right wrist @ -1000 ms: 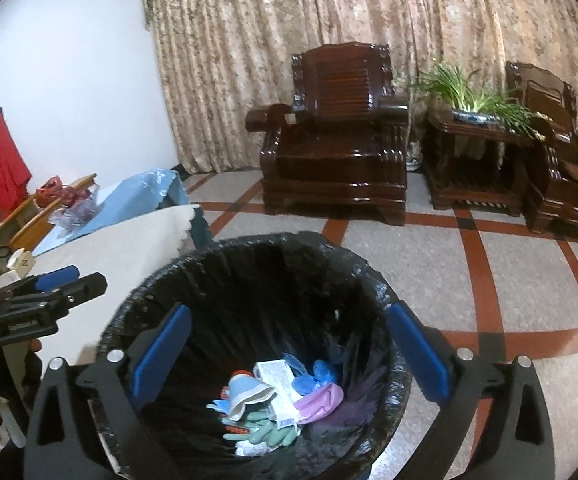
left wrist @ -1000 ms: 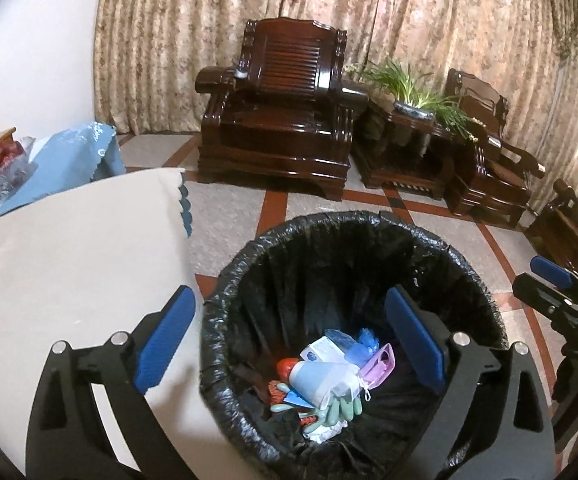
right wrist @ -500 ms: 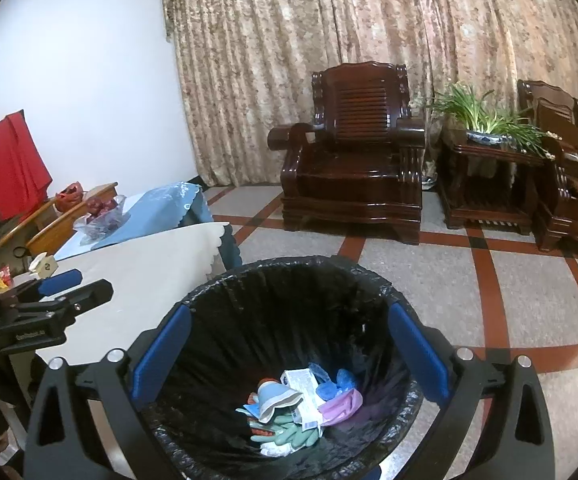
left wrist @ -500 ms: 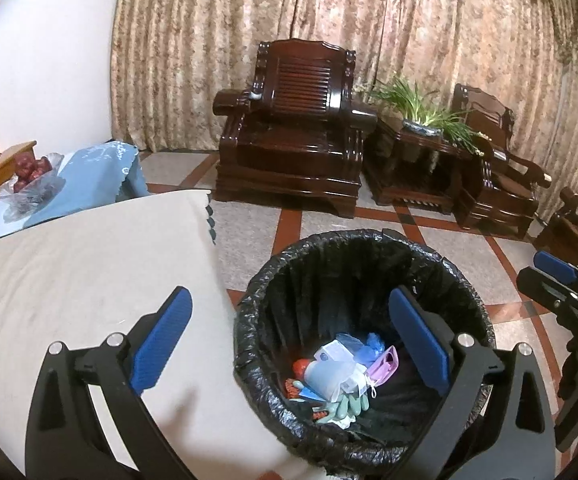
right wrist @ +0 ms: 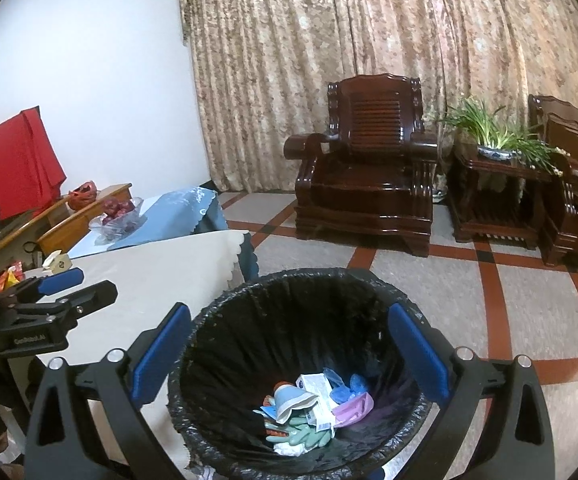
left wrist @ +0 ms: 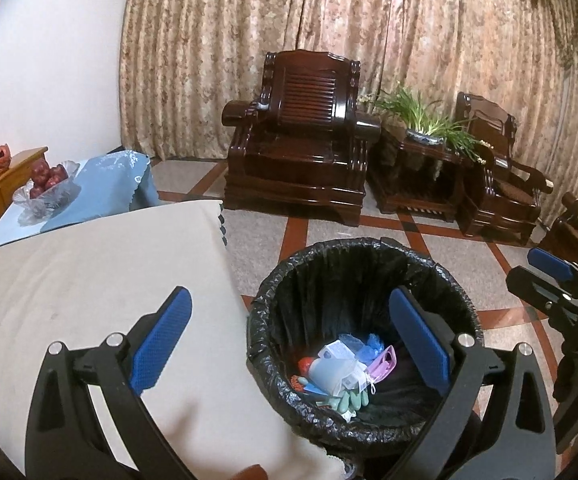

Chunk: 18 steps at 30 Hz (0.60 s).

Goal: Collect trash

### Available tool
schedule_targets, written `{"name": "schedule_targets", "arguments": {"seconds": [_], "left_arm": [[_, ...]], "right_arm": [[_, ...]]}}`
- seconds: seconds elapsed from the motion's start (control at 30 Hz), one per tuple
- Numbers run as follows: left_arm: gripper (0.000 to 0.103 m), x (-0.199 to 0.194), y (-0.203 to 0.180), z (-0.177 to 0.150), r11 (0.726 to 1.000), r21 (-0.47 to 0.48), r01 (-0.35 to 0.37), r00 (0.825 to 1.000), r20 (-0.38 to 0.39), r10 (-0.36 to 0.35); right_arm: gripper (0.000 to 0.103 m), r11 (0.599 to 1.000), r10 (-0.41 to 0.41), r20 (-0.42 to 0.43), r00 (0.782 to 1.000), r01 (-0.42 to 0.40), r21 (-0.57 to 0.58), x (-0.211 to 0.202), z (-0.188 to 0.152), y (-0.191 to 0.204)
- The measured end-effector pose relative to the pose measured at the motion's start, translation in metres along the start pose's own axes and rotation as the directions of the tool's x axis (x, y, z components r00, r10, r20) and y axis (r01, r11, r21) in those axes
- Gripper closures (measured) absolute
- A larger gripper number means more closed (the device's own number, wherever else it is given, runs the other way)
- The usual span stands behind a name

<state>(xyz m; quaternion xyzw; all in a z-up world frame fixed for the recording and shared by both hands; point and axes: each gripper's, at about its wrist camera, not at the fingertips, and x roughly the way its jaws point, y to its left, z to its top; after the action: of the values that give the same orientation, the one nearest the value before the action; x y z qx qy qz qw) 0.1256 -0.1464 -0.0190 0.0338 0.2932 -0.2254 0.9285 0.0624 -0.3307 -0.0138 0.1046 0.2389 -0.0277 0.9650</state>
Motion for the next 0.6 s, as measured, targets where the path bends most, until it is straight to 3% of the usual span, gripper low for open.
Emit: {"name": "schedule_targets", "arguments": {"seconds": [0.6], "left_arm": [[0.007, -0.041, 0.004, 0.004, 0.999, 0.0, -0.039, 0.997, 0.059, 0.039]], "right_arm": [[0.006, 0.999, 0.028, 0.033, 0.999, -0.027, -0.035, -0.025, 0.01, 0.021]]}}
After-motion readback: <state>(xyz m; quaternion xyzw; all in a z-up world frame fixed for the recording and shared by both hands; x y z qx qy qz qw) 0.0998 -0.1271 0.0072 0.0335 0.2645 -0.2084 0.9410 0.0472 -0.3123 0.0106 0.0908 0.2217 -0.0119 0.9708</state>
